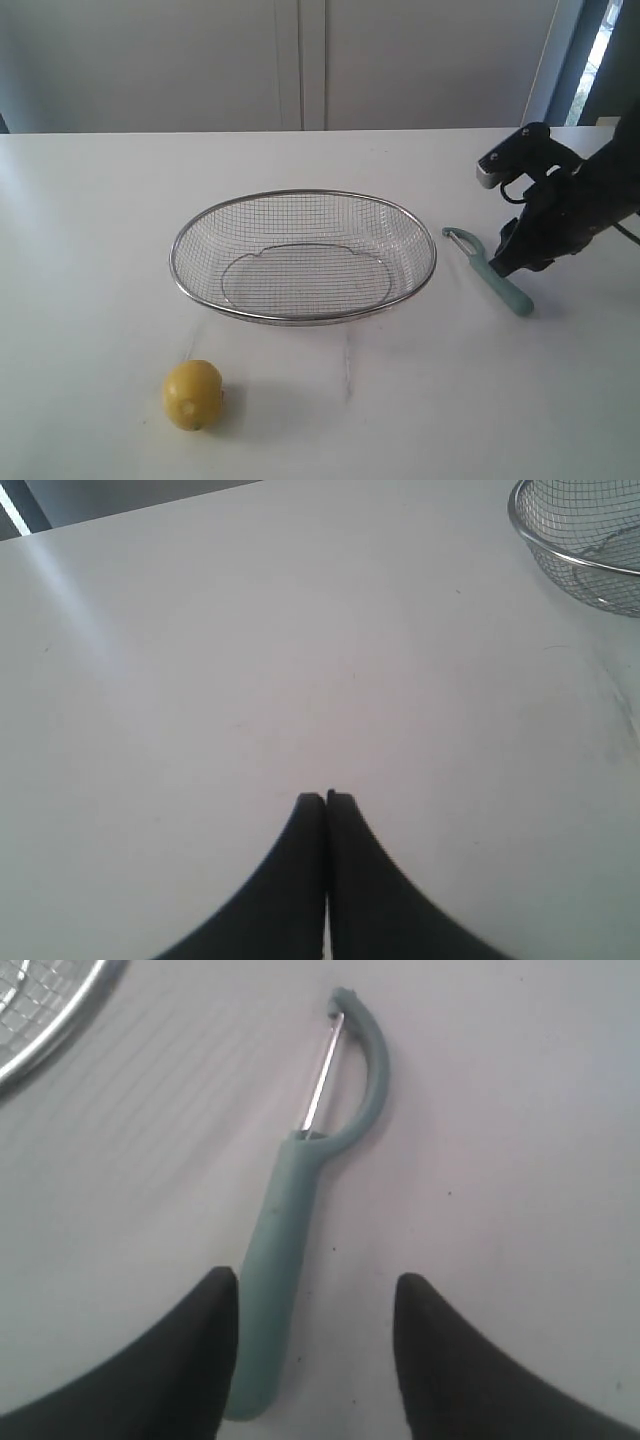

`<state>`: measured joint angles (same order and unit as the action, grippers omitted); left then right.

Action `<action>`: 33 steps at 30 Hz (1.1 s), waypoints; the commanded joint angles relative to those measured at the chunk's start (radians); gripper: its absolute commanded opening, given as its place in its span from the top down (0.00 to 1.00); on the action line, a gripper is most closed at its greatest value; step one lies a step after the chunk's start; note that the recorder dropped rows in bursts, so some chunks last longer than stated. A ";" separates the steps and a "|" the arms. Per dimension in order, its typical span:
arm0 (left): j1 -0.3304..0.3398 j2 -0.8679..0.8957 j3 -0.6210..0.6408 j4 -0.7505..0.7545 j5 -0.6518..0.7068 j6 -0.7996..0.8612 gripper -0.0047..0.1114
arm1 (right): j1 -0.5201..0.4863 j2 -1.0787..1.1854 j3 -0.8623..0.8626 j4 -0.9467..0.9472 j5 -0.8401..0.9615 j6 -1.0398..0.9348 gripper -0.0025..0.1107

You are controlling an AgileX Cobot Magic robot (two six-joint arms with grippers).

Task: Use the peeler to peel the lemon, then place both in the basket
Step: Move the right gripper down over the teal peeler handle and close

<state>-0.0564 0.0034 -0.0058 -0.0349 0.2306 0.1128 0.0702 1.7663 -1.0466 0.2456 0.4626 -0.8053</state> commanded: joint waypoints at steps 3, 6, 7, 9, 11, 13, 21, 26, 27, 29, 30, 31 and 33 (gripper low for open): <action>0.005 -0.003 0.006 -0.002 -0.004 -0.001 0.96 | 0.000 0.040 -0.005 -0.016 -0.024 -0.010 0.56; 0.005 -0.003 0.006 -0.002 -0.004 -0.001 0.96 | 0.000 0.060 -0.005 -0.012 -0.024 -0.010 0.56; 0.005 -0.003 0.006 -0.002 -0.004 -0.001 0.96 | 0.000 0.065 -0.005 -0.012 -0.024 -0.010 0.56; 0.005 -0.003 0.006 -0.002 -0.004 -0.001 0.96 | 0.000 0.072 -0.005 -0.012 -0.024 -0.010 0.56; 0.005 -0.003 0.006 -0.002 -0.004 -0.001 0.96 | 0.000 0.079 -0.005 -0.010 -0.034 -0.008 0.56; 0.005 -0.003 0.006 -0.002 -0.004 -0.001 0.96 | 0.000 0.079 -0.005 -0.007 -0.050 -0.001 0.56; 0.005 -0.003 0.006 -0.002 -0.006 -0.001 0.96 | 0.005 0.081 -0.005 -0.007 -0.046 -0.001 0.56; 0.005 -0.003 0.006 -0.002 -0.006 -0.001 0.96 | 0.035 0.083 0.001 -0.011 -0.071 -0.001 0.56; 0.005 -0.003 0.006 -0.002 -0.006 -0.001 0.96 | 0.040 0.086 0.001 -0.011 -0.078 -0.001 0.56; 0.005 -0.003 0.006 -0.002 -0.006 -0.001 0.96 | 0.040 0.091 0.001 -0.011 -0.085 -0.001 0.56; 0.005 -0.003 0.006 -0.002 -0.006 -0.001 0.96 | 0.040 0.098 0.001 -0.011 -0.085 -0.001 0.56; 0.005 -0.003 0.006 -0.002 -0.006 -0.001 0.96 | 0.040 0.101 0.001 -0.011 -0.085 -0.001 0.56; 0.005 -0.003 0.006 -0.002 -0.006 -0.001 0.96 | 0.040 0.112 0.001 -0.011 -0.083 -0.001 0.56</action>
<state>-0.0564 0.0034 -0.0058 -0.0349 0.2306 0.1128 0.1094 1.8657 -1.0468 0.2317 0.3866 -0.8056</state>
